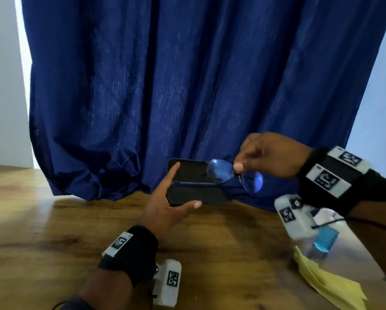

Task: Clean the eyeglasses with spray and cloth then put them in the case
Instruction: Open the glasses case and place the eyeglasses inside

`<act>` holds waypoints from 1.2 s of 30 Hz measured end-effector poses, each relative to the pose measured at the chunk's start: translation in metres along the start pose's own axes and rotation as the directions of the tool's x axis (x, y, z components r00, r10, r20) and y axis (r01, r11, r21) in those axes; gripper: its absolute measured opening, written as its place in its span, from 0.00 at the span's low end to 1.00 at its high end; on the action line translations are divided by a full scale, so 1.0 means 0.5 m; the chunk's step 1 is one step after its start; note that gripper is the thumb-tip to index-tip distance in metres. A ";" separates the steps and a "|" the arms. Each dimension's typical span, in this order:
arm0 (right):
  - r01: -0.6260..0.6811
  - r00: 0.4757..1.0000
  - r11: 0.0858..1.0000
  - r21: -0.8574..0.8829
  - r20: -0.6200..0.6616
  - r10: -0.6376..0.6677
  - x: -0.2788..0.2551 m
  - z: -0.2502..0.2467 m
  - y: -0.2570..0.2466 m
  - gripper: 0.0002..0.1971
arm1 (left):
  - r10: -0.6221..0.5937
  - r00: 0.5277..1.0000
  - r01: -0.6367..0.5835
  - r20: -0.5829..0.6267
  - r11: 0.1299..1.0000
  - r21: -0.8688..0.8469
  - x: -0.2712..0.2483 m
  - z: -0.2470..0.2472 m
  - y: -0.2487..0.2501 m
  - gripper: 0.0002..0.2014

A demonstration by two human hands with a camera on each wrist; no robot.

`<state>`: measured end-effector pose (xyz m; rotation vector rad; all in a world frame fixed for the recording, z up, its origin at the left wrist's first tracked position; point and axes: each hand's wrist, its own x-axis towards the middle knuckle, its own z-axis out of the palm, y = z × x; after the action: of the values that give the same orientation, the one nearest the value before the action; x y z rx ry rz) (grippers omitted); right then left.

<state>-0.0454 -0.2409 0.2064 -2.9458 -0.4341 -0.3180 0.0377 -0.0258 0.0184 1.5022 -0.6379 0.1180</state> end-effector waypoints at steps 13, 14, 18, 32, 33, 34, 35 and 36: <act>0.009 0.978 0.997 -0.078 0.209 0.007 0.100 0.106 -0.031 0.08 | -0.004 0.999 0.010 0.053 0.994 -0.109 -0.011 0.033 0.018 0.51; 0.000 0.978 0.998 -0.070 0.210 0.015 0.100 0.108 -0.029 0.08 | -0.007 0.998 0.013 0.054 0.994 -0.109 -0.012 0.034 0.017 0.51; -0.025 0.984 0.997 -0.076 0.172 0.038 0.094 0.115 -0.025 0.08 | -0.017 0.998 0.023 0.062 0.994 -0.106 -0.015 0.036 0.020 0.52; -0.178 0.965 0.951 0.253 -0.146 0.219 0.002 0.129 0.041 0.62 | 0.060 0.997 -0.053 0.038 0.985 -0.165 -0.018 0.028 0.037 0.48; -0.191 0.969 0.939 0.285 -0.095 0.226 -0.006 0.140 0.051 0.67 | 0.068 0.997 -0.061 0.037 0.983 -0.171 -0.018 0.027 0.039 0.49; -0.192 0.975 0.931 0.311 -0.048 0.217 -0.014 0.152 0.059 0.71 | 0.072 0.997 -0.065 0.035 0.983 -0.173 -0.019 0.027 0.040 0.49; -0.180 0.980 0.929 0.323 -0.021 0.198 -0.018 0.164 0.067 0.72 | 0.076 0.997 -0.068 0.034 0.982 -0.176 -0.020 0.027 0.043 0.50; -0.160 0.984 0.932 0.326 -0.025 0.178 -0.023 0.176 0.073 0.71 | 0.074 0.997 -0.066 0.036 0.982 -0.176 -0.020 0.027 0.041 0.51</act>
<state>-0.0286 -0.2631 0.1145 -2.6230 -0.1995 -0.2750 0.0158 -0.0337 0.0315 1.3166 -0.7170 0.0824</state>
